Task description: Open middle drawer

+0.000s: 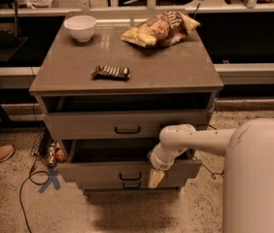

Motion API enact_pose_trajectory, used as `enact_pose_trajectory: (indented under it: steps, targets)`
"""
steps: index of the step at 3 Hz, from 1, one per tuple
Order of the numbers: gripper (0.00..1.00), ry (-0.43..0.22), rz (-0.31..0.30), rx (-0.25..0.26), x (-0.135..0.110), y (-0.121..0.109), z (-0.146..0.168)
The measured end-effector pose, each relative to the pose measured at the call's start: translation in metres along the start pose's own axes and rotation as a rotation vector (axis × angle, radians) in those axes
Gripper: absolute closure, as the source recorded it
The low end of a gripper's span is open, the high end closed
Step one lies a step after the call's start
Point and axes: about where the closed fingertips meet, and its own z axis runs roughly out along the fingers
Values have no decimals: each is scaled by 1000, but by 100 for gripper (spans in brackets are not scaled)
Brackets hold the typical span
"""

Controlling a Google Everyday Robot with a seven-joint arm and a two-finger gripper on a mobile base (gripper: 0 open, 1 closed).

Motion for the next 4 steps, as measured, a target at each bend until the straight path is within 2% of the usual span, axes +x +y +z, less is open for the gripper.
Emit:
enact_pose_trajectory:
  steps: [2,3,4]
  targets:
    - [72,21,5,-24,0,22,-11]
    - [95,22,43,-36,4,47,-15]
    - [100,-15,94,-41,8,83,-7]
